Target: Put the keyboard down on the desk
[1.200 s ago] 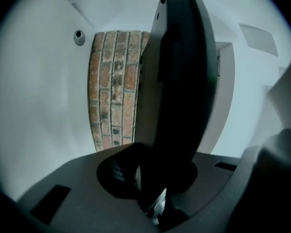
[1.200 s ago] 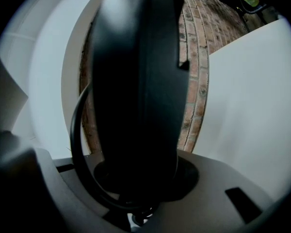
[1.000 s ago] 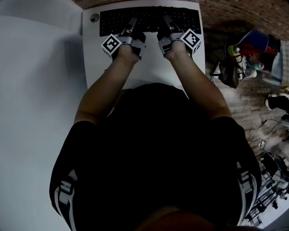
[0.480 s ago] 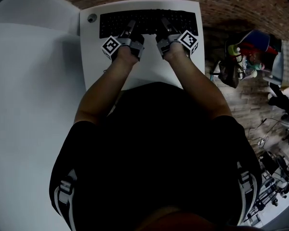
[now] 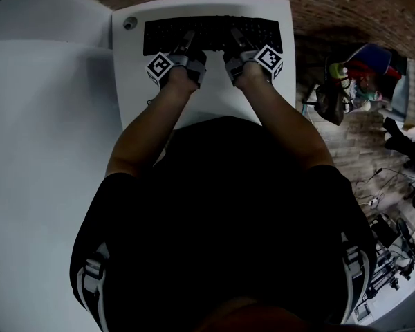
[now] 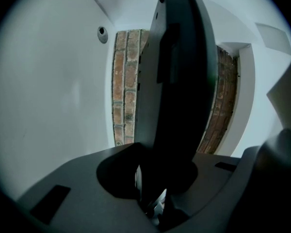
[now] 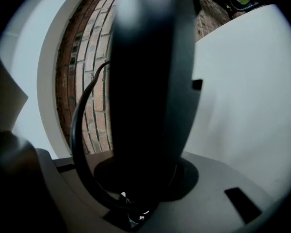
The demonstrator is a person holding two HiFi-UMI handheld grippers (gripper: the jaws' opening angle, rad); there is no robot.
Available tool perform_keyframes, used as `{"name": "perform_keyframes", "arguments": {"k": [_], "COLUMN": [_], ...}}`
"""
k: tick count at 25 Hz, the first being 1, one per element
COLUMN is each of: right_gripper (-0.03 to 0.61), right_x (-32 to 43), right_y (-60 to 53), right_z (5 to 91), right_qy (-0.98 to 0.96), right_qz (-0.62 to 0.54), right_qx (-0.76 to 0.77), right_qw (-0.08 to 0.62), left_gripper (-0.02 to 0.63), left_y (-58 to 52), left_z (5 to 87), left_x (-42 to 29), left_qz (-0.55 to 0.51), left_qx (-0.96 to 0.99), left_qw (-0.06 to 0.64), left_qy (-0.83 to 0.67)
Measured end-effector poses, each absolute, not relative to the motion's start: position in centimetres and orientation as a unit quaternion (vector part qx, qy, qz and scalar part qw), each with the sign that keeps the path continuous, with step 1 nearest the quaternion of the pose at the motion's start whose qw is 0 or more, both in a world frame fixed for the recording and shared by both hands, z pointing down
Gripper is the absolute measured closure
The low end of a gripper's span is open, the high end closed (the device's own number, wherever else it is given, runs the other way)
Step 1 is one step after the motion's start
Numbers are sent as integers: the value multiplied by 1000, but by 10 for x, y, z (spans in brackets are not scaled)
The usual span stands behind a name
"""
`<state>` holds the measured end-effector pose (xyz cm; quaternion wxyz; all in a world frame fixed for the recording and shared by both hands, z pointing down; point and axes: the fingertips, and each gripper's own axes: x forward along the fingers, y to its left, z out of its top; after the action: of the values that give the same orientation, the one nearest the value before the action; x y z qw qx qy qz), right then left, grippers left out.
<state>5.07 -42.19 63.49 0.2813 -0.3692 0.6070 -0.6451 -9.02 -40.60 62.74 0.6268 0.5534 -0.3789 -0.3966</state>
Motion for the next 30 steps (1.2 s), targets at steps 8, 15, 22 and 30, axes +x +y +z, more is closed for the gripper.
{"name": "perform_keyframes", "arguments": {"k": [8, 15, 22, 30], "right_gripper": [448, 448, 448, 448], "right_x": [51, 49, 49, 50], "right_y": [-427, -431, -433, -435], "right_z": [662, 683, 708, 733], "right_qy": [592, 584, 578, 570], "right_qz": [-657, -664, -670, -679], "right_qx": [-380, -391, -399, -405], "right_qw": [269, 256, 239, 224], "left_gripper": [523, 523, 523, 523], "left_y": [-414, -417, -419, -422], "left_z": [651, 677, 702, 726], "left_x": [-89, -91, -91, -89], "left_qz": [-382, -372, -366, -356], "left_qx": [543, 531, 521, 512], "left_qw": [641, 655, 663, 675], "left_qy": [-386, -389, -393, -394]}}
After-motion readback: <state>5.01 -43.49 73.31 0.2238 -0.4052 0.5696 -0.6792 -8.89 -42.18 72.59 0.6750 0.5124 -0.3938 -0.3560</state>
